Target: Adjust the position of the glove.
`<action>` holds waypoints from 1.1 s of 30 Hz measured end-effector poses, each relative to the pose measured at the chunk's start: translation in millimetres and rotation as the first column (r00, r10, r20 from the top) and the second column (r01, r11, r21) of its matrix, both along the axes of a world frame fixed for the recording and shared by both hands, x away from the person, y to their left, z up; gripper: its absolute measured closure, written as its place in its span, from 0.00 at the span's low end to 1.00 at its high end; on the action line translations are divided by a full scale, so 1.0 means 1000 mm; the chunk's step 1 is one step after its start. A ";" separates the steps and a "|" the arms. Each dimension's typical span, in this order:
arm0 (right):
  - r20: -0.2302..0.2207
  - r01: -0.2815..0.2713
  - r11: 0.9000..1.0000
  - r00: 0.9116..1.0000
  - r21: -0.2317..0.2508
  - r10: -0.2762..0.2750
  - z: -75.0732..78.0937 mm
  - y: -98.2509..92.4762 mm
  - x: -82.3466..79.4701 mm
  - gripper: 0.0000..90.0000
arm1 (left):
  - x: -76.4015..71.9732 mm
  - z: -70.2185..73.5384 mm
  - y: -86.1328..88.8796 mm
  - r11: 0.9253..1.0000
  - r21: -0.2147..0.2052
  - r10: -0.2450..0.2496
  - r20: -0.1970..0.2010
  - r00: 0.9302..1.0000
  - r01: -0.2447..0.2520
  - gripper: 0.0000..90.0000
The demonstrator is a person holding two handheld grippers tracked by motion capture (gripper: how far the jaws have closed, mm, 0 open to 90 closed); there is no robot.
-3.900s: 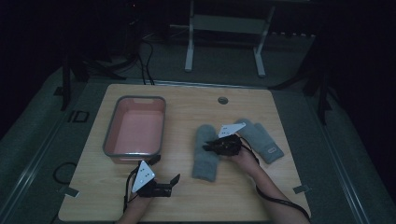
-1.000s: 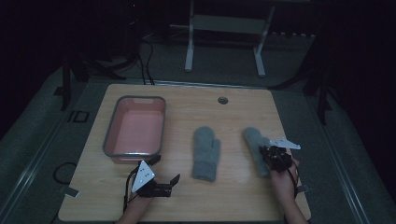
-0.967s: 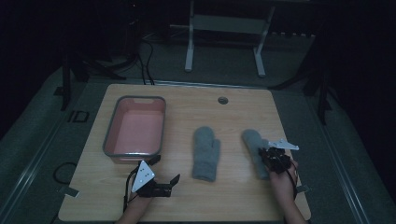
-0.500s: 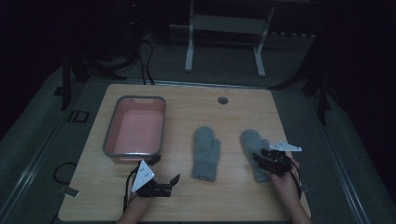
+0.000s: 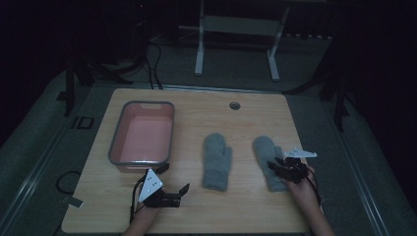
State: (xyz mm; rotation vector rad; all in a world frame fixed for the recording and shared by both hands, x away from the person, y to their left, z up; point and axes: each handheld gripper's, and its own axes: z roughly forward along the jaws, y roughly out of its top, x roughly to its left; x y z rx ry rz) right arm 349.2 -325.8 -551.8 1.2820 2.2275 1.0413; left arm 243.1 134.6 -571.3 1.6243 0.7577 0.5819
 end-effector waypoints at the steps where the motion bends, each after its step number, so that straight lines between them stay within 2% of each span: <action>1: -0.008 0.028 0.999 1.000 0.020 -0.028 0.000 0.001 -0.001 0.81 | 0.000 0.000 0.000 1.000 0.001 -0.001 0.000 1.000 0.001 0.02; 3: -0.006 0.044 0.999 0.999 0.024 -0.044 0.000 0.003 -0.002 0.84 | 0.000 0.000 0.000 1.000 0.001 -0.001 0.000 1.000 0.001 0.02; 4: 0.010 0.085 0.996 0.996 0.016 -0.085 0.003 0.008 -0.005 0.89 | 0.000 0.000 0.000 1.000 0.000 -0.001 0.000 1.000 0.001 0.02; 6: 0.024 0.121 0.993 0.992 0.015 -0.121 0.006 0.014 -0.008 0.90 | 0.000 0.000 0.000 1.000 0.001 0.000 0.000 1.000 0.000 0.02; 7: 0.024 0.121 0.993 0.992 0.015 -0.121 0.006 0.014 -0.008 0.90 | 0.000 0.000 0.000 1.000 0.001 0.000 0.000 1.000 0.000 0.02; 8: 0.044 0.154 0.988 0.987 0.022 -0.154 0.011 0.022 -0.011 0.91 | 0.000 0.000 0.000 1.000 0.000 0.004 -0.001 1.000 -0.004 0.02; 9: 0.044 0.154 0.988 0.987 0.022 -0.154 0.011 0.022 -0.011 0.91 | 0.000 0.000 0.000 1.000 0.000 0.004 -0.001 1.000 -0.004 0.01; 11: 0.069 0.188 0.981 0.979 0.052 -0.192 0.022 0.038 -0.015 0.91 | 0.000 0.000 0.000 1.000 0.000 0.004 -0.002 1.000 -0.004 0.02; 13: 0.073 0.200 0.977 0.976 0.077 -0.206 0.028 0.049 -0.016 0.91 | 0.000 0.000 0.000 1.000 0.001 0.004 0.000 1.000 -0.004 0.02; 16: 0.052 0.221 0.969 0.972 0.114 -0.228 0.035 0.067 -0.015 0.91 | 0.000 0.000 0.000 1.000 0.003 0.015 0.001 1.000 -0.015 0.01; 19: 0.020 0.244 0.955 0.968 0.169 -0.251 0.041 0.086 -0.014 0.91 | -0.001 0.000 -0.001 1.000 0.007 0.029 0.004 1.000 -0.029 0.02; 20: 0.020 0.244 0.955 0.968 0.169 -0.251 0.041 0.086 -0.014 0.91 | -0.001 0.000 -0.001 1.000 0.007 0.029 0.004 1.000 -0.029 0.02; 21: 0.007 0.250 0.948 0.966 0.194 -0.257 0.043 0.101 -0.014 0.91 | -0.001 0.000 -0.001 0.999 0.007 0.032 0.005 0.999 -0.032 0.02; 22: 0.006 0.247 0.950 0.968 0.189 -0.253 0.045 0.109 -0.015 0.91 | -0.002 0.000 -0.001 0.999 0.012 0.035 0.008 0.999 -0.035 0.02; 24: -0.001 0.247 0.948 0.968 0.202 -0.252 0.049 0.121 -0.016 0.91 | -0.002 0.000 -0.001 0.999 0.013 0.034 0.009 0.999 -0.034 0.02; 26: 0.003 0.242 0.948 0.969 0.206 -0.248 0.052 0.127 -0.017 0.91 | -0.002 0.000 -0.001 0.999 0.014 0.033 0.010 0.999 -0.033 0.02; 28: -0.004 0.251 0.941 0.966 0.229 -0.257 0.058 0.144 -0.019 0.91 | -0.002 0.000 -0.001 0.999 0.014 0.034 0.009 0.999 -0.034 0.01; 29: -0.004 0.251 0.941 0.966 0.229 -0.257 0.058 0.144 -0.019 0.91 | -0.002 0.000 -0.001 0.999 0.014 0.034 0.009 0.999 -0.034 0.02; 30: -0.011 0.250 0.940 0.967 0.234 -0.254 0.059 0.156 -0.020 0.91 | -0.002 0.000 -0.001 0.999 0.013 0.036 0.007 0.999 -0.036 0.02; 33: -0.021 0.249 0.937 0.968 0.245 -0.252 0.059 0.162 -0.020 0.91 | -0.002 0.000 -0.001 0.999 0.009 0.039 0.007 0.999 -0.039 0.01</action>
